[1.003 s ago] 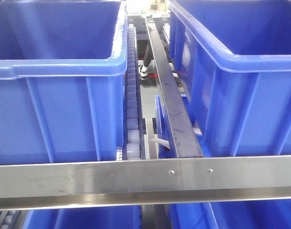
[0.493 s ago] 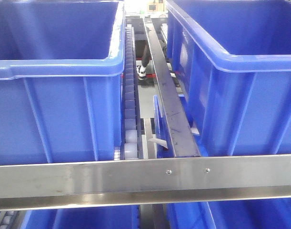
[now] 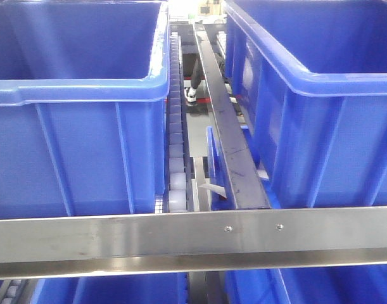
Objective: Pick and sort blue part to right shelf
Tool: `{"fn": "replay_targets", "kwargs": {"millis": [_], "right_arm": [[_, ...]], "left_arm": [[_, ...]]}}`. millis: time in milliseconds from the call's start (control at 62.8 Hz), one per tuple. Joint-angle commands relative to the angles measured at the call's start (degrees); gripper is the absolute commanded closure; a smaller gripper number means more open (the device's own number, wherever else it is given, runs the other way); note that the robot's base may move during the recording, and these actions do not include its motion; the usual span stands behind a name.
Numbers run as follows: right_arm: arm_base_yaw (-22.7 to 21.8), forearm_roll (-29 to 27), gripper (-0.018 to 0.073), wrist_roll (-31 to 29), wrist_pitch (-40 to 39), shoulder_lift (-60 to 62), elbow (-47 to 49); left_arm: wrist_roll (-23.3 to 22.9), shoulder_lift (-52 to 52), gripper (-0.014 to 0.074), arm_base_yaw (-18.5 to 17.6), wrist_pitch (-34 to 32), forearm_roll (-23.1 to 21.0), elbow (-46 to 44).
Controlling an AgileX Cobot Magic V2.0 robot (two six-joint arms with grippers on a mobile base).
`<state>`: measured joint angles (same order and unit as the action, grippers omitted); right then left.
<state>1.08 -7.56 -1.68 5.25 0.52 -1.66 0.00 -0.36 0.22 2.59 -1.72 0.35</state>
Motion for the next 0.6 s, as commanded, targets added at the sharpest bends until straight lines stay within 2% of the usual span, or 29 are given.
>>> {"fn": "replay_targets", "kwargs": {"millis": [0, 589], "right_arm": [[-0.3, 0.0, 0.0501, 0.22, -4.66, 1.35, 1.11], [-0.3, 0.0, 0.0501, 0.22, -4.66, 1.35, 1.11]], "left_arm": [[-0.43, -1.09, 0.0473, -0.22, -4.77, -0.65, 1.43], [-0.43, -1.09, 0.0473, -0.22, -4.77, -0.65, 1.43]]}}
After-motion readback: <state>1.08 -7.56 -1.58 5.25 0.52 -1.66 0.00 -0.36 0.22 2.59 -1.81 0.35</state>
